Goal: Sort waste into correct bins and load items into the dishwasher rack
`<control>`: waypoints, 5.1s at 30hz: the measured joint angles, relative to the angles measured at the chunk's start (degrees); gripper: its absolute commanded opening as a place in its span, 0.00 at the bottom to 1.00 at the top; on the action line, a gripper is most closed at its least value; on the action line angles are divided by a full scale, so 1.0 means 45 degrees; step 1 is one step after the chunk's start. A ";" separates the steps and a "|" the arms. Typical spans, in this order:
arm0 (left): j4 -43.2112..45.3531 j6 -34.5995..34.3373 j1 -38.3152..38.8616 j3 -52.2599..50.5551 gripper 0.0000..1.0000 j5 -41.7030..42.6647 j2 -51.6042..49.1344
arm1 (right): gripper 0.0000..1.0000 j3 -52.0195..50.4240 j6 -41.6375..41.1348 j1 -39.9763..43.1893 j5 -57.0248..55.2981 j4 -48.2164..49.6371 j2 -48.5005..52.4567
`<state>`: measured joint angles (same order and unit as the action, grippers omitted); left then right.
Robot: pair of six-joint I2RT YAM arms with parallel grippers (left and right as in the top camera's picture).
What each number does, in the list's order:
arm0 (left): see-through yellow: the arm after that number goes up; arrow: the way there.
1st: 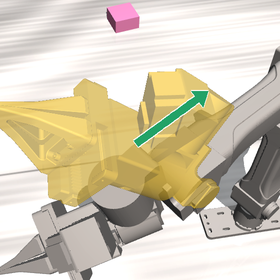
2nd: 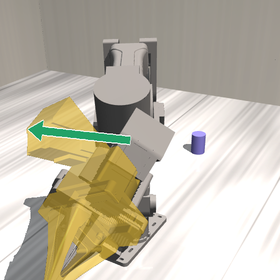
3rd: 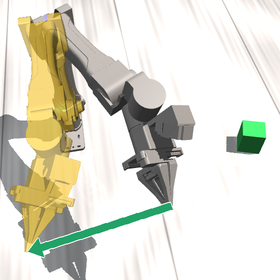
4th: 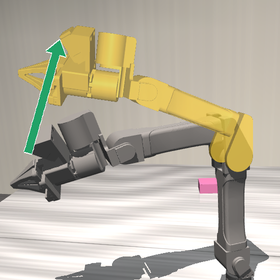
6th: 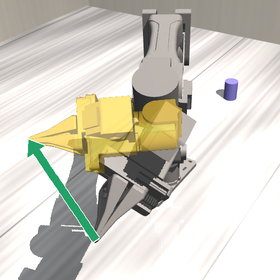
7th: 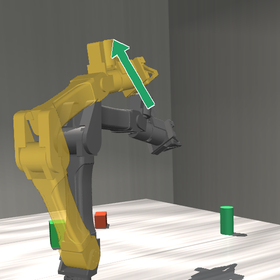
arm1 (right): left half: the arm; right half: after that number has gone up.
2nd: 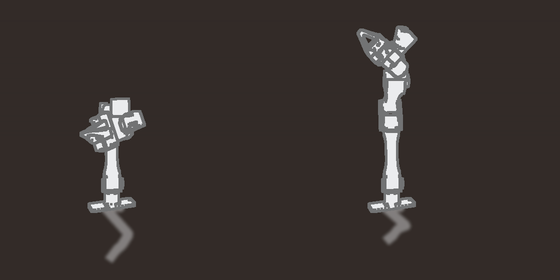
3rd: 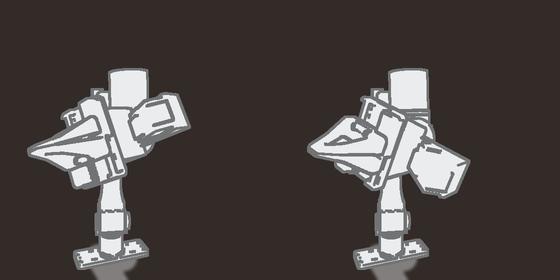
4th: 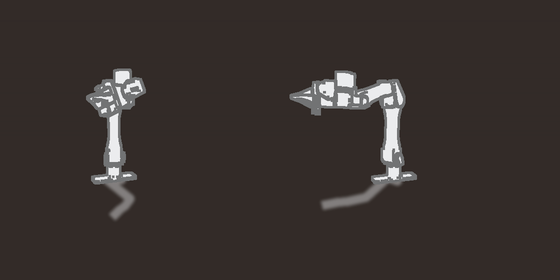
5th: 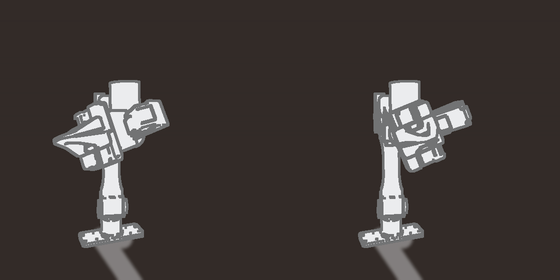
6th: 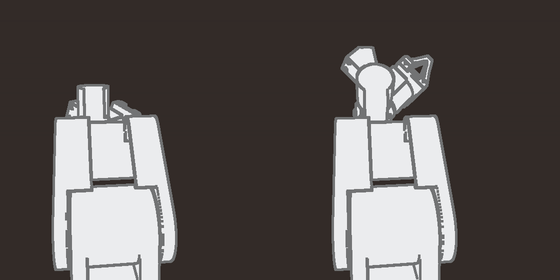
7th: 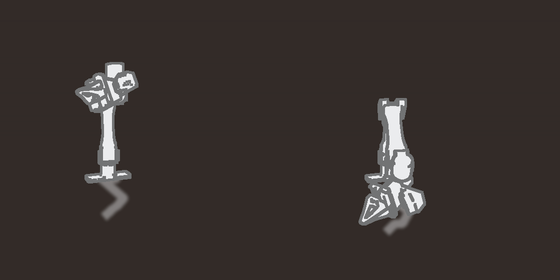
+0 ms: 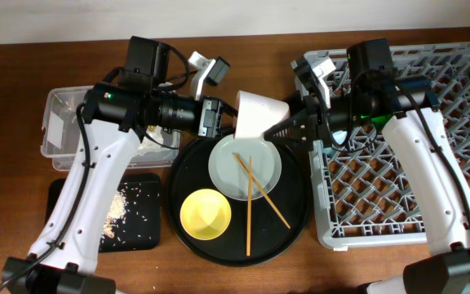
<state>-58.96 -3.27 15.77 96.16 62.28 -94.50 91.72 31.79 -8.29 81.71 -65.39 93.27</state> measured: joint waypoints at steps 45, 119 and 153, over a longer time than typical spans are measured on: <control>-0.1277 -0.0034 -0.2977 -0.0165 0.99 -0.5008 0.0000 | 0.80 -0.2399 -0.7281 0.1899 -1.4100 -0.3070 -0.1020; -0.0024 -0.0034 -0.4818 -0.0175 0.99 -0.9520 0.0000 | 0.04 -0.4425 -0.4716 0.3876 -1.8923 0.4546 0.0170; -0.0024 -0.0034 -0.4818 -0.0180 0.99 -0.9515 0.0000 | 0.49 -0.7800 -0.6980 -0.5134 -1.5586 0.4235 -0.0083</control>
<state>-59.07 -3.42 -5.91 95.35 19.46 -94.50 56.62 0.38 -31.40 11.57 -46.33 92.90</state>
